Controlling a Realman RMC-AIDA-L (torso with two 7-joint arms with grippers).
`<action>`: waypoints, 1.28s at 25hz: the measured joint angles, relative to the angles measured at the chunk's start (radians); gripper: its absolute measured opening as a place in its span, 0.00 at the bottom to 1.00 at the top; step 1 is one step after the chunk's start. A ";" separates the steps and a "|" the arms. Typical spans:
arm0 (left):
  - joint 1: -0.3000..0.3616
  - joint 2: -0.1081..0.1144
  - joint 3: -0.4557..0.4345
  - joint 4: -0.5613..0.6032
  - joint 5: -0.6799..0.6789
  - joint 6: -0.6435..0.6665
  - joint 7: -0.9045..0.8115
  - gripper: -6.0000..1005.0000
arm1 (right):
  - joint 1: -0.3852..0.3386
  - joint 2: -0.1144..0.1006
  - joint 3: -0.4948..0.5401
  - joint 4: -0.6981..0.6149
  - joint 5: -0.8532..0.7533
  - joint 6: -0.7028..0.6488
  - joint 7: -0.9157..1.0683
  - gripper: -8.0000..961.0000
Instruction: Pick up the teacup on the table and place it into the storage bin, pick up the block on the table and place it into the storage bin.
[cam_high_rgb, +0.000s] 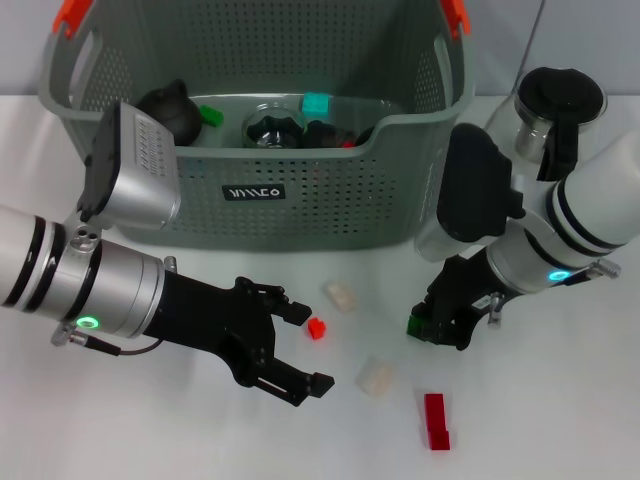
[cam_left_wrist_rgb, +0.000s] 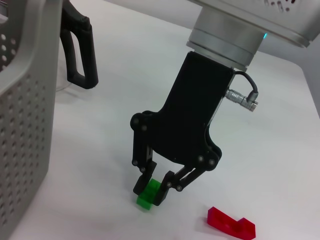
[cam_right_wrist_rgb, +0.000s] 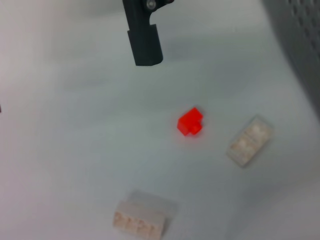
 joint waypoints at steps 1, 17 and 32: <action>0.000 0.000 0.000 0.000 -0.001 0.000 0.000 0.94 | -0.003 -0.001 0.002 -0.009 0.000 -0.004 0.000 0.23; 0.018 0.006 -0.040 -0.007 0.002 0.010 0.001 0.94 | 0.084 -0.013 0.561 -0.653 0.319 -0.403 0.149 0.22; 0.008 0.003 -0.041 -0.012 0.000 0.008 0.002 0.94 | 0.226 -0.037 0.534 -0.309 0.066 -0.010 0.096 0.35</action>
